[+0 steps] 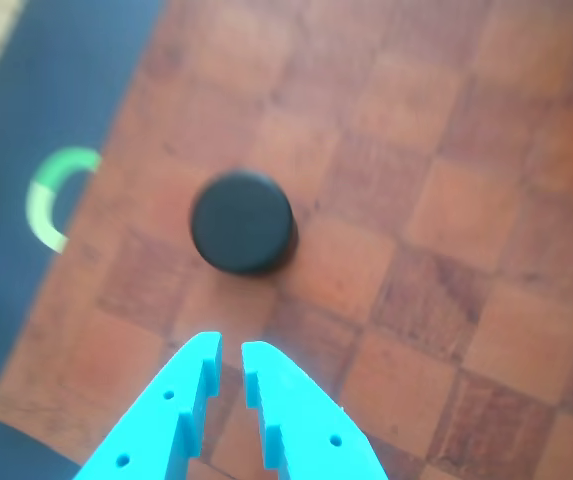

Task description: Grasp a black cylinder and put it in the bin.

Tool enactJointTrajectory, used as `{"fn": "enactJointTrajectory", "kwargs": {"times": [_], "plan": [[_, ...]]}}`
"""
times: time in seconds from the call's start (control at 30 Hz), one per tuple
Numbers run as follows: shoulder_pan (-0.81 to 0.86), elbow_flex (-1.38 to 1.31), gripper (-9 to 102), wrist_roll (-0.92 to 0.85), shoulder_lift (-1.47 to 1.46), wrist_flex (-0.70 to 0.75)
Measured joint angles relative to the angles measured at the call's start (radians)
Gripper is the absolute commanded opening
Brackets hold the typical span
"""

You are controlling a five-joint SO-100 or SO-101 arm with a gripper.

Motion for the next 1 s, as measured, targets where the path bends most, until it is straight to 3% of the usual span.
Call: {"fn": "enactJointTrajectory", "kwargs": {"times": [0.33, 0.8, 1.0], "plan": [[0.000, -0.094, 0, -0.005, 0.000, 0.008], [0.003, -0.305, 0, -0.005, -0.006, 0.167], [0.003, -0.451, 0, -0.005, -0.222, 0.170]]}}
